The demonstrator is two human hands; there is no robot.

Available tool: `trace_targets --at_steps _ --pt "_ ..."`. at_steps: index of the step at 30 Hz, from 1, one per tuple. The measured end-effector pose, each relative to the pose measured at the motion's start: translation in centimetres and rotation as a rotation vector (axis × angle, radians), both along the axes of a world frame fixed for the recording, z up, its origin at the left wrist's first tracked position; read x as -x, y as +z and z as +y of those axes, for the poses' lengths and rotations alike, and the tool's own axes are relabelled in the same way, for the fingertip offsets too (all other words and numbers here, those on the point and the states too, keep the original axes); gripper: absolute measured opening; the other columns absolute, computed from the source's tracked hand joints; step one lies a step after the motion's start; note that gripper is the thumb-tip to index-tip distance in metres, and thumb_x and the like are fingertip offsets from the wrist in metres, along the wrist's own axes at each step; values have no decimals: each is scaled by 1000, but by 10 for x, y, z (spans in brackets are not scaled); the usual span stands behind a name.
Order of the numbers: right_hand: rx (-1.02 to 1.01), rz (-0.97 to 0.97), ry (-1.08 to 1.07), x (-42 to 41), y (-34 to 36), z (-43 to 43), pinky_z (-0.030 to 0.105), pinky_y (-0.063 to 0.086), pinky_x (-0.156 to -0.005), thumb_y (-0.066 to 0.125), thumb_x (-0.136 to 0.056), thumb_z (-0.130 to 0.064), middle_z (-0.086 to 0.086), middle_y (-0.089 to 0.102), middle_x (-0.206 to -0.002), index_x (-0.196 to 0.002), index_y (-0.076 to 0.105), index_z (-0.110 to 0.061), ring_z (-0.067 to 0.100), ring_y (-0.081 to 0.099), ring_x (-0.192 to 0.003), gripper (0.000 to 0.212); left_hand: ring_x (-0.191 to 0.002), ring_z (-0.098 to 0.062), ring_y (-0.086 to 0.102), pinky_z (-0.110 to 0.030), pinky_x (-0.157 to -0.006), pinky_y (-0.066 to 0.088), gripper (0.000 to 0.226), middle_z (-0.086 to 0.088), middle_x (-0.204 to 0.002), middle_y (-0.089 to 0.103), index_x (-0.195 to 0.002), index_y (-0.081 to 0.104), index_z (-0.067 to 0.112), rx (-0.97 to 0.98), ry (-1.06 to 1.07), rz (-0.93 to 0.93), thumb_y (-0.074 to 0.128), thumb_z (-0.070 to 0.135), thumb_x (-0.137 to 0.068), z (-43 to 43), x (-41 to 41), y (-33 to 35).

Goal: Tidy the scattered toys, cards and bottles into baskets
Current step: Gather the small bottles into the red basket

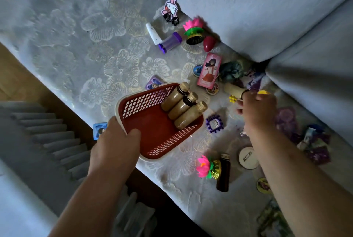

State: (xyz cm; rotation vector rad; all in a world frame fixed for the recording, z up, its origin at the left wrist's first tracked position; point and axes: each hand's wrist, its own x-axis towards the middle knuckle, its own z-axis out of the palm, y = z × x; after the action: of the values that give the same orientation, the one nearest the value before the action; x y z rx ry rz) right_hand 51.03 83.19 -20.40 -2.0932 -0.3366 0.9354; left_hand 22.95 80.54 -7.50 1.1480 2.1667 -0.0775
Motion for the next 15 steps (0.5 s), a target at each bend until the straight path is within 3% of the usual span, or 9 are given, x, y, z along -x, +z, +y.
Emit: trace_targets --at_steps 4,8,12,15 --pt "-119 -68 105 0 47 -47 25 50 -47 56 -80 -26 16 69 -90 -103 54 3 16 70 -67 37 -87 -34 57 -40 -74 44 21 -9 -96 60 -107 44 20 0 -47 9 49 27 -88 -2 -6 10" --pt "-135 38 444 20 88 -65 22 50 -48 60 -88 -13 1 70 -80 -98 61 -13 10 68 -66 10 -89 -34 57 -39 -74 43 26 -10 -98 61 -112 46 20 4 -78 0 49 28 -88 -8 -14 15" --pt "0 -3 597 39 81 -76 39 59 -63 68 -81 -25 -5 71 -83 -94 63 -26 12 70 -71 14 -89 -35 59 -44 -82 48 27 -11 -97 63 -111 48 20 3 -91 -17 50 29 -86 -16 -24 18" --pt "11 -8 610 43 75 -86 38 59 -65 68 -83 -35 -6 71 -89 -105 65 -28 9 69 -69 23 -87 -36 62 -45 -85 50 33 -12 -94 66 -106 50 19 29 -61 -52 48 37 -79 -24 -29 20"
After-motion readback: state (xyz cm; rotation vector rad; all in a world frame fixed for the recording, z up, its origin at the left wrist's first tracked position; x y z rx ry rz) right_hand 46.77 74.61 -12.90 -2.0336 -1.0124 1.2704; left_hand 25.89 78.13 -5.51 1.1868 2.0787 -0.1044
